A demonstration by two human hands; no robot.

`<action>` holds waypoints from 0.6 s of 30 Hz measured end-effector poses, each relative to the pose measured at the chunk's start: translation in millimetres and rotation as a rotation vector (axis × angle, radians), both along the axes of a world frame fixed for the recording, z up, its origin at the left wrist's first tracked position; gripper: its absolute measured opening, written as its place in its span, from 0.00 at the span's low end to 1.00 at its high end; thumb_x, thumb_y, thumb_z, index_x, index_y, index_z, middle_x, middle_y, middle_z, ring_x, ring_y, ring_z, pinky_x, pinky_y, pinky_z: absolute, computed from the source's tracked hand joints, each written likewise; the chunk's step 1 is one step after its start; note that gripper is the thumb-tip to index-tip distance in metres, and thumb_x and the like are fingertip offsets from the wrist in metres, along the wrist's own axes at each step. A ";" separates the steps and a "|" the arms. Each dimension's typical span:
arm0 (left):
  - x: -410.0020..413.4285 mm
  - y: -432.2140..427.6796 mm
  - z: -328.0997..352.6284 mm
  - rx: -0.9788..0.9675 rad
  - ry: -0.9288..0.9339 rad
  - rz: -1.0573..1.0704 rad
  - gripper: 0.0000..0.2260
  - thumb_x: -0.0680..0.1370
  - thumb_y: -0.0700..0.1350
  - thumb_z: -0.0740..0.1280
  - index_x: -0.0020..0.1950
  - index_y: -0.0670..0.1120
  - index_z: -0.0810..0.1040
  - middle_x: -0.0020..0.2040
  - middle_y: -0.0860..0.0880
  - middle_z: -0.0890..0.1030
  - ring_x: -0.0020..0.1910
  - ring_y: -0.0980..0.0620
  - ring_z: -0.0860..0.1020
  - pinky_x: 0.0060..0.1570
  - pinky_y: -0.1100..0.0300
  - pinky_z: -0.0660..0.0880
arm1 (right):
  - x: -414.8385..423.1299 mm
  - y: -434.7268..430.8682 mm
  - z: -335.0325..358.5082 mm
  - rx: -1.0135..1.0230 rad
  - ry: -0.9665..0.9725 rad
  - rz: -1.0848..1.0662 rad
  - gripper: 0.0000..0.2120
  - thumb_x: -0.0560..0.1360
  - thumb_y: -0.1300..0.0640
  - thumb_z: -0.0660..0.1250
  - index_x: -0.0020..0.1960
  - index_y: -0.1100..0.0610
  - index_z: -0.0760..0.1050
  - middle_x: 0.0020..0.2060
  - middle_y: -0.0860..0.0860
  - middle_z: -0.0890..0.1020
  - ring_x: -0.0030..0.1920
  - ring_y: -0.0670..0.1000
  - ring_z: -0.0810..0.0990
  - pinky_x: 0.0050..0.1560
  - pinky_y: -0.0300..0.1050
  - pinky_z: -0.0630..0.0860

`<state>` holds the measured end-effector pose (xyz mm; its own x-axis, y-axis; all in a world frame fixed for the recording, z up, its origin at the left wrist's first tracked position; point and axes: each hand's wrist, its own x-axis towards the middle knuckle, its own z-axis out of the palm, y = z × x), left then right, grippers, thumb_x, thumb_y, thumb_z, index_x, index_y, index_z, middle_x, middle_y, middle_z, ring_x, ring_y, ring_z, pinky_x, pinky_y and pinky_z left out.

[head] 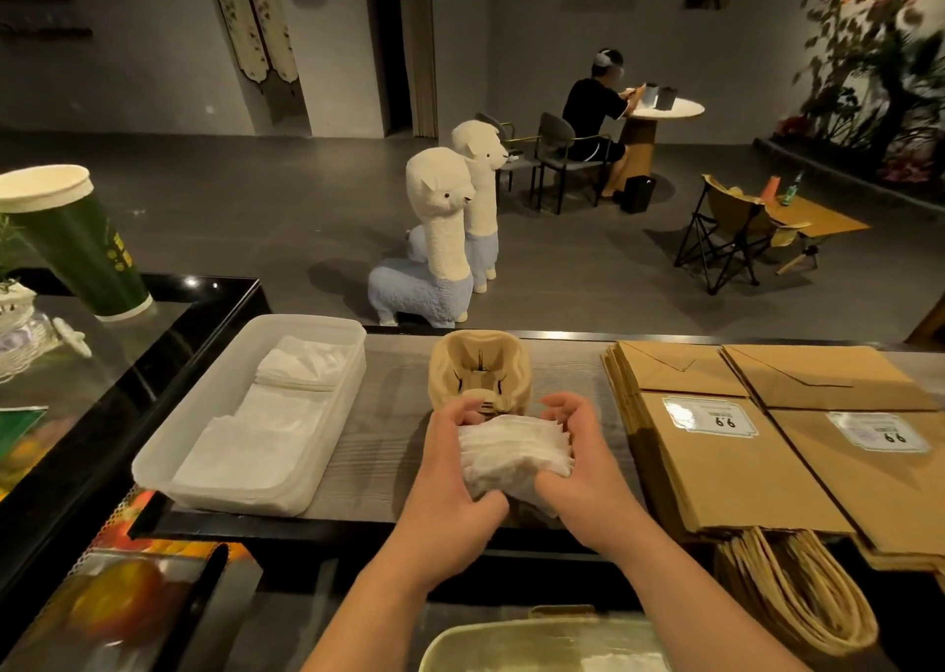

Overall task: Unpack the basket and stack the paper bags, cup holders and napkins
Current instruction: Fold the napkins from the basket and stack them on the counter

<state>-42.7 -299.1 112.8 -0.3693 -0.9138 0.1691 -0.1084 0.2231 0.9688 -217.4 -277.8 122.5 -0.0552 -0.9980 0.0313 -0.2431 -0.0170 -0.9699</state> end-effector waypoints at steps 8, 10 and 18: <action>-1.1 -6.0 -5.2 0.069 0.083 0.131 0.37 0.70 0.23 0.64 0.62 0.64 0.72 0.52 0.58 0.78 0.53 0.53 0.80 0.54 0.54 0.80 | -7.2 4.3 2.0 -0.011 0.031 0.037 0.29 0.71 0.74 0.66 0.61 0.46 0.65 0.52 0.51 0.71 0.43 0.38 0.73 0.44 0.34 0.76; -2.2 -3.8 -4.0 0.113 0.054 0.088 0.36 0.71 0.25 0.66 0.63 0.65 0.71 0.54 0.59 0.79 0.55 0.54 0.80 0.56 0.55 0.80 | -8.1 6.0 0.6 0.027 0.026 0.064 0.30 0.71 0.72 0.67 0.61 0.43 0.64 0.56 0.48 0.71 0.50 0.42 0.75 0.46 0.36 0.77; -4.0 -1.8 -3.0 0.138 0.049 0.150 0.35 0.70 0.26 0.63 0.58 0.66 0.74 0.51 0.56 0.79 0.50 0.54 0.80 0.50 0.58 0.79 | -5.6 9.7 1.4 0.027 0.019 0.021 0.27 0.72 0.73 0.66 0.60 0.45 0.66 0.53 0.49 0.72 0.48 0.47 0.75 0.44 0.35 0.77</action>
